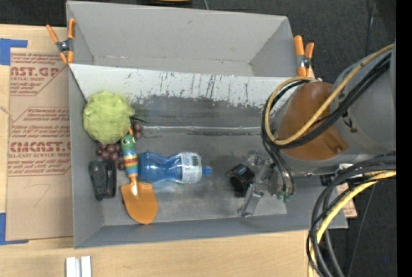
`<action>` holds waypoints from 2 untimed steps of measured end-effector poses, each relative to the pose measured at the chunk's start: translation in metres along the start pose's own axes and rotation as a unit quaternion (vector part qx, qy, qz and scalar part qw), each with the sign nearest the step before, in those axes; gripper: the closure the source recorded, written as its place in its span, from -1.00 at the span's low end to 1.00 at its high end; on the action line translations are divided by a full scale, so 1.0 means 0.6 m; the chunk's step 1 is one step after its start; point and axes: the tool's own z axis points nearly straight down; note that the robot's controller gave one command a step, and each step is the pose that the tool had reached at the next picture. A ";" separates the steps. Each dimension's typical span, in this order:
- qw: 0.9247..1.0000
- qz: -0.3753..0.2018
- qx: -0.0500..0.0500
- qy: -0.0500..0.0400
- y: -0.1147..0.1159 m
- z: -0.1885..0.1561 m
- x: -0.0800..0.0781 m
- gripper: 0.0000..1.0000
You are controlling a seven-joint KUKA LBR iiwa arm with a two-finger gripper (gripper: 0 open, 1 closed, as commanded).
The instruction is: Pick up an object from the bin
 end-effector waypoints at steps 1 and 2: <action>0.982 0.187 -0.001 -0.007 0.009 0.059 0.000 -1.00; 0.996 0.084 -0.001 -0.004 -0.025 0.056 -0.021 1.00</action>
Offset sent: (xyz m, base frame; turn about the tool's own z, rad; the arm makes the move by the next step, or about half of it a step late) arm 0.0064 -0.0182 -0.0345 0.1689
